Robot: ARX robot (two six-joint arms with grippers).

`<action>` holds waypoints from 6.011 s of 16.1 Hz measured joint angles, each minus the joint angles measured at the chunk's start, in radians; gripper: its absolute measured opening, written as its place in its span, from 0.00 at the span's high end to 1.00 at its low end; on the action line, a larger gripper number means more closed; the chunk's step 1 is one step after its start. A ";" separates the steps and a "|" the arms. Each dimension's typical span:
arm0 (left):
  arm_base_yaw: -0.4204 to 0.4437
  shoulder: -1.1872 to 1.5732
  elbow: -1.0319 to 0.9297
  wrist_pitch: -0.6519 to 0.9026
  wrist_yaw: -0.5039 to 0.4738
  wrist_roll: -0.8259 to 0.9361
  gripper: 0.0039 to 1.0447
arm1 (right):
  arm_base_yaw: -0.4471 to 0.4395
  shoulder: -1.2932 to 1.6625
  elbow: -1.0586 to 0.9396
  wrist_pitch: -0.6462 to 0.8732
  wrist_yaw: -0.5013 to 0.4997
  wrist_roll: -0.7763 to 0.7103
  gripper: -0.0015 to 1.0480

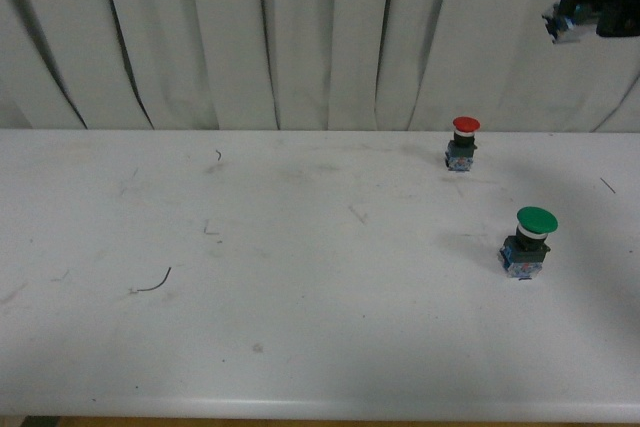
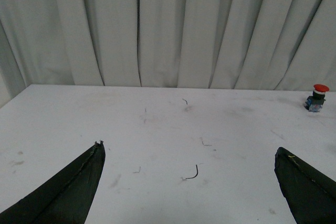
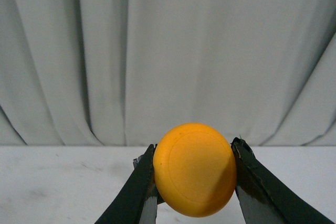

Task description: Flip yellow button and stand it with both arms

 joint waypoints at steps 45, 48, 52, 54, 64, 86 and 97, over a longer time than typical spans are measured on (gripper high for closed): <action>0.000 0.000 0.000 0.000 0.000 0.000 0.06 | 0.049 0.595 0.700 -0.814 0.216 0.086 0.26; 0.000 0.000 0.000 0.000 0.000 0.000 0.06 | 0.047 0.595 0.700 -0.795 0.208 0.089 0.06; 0.000 0.000 0.000 0.000 0.000 0.000 0.06 | 0.040 0.533 0.628 -0.726 0.128 0.105 0.06; 0.000 0.000 0.000 0.000 0.000 0.000 0.06 | 0.019 0.409 0.546 -0.639 0.073 0.106 0.06; 0.000 0.000 0.000 0.000 0.000 0.000 0.06 | -0.140 -0.587 -0.443 -0.206 -0.129 0.059 0.56; 0.000 0.000 0.000 0.000 0.000 0.000 0.06 | -0.135 -1.350 -0.851 -0.548 -0.132 0.055 0.98; 0.000 0.000 0.000 0.000 0.000 0.000 0.06 | -0.135 -1.613 -0.851 -0.803 -0.132 0.055 0.98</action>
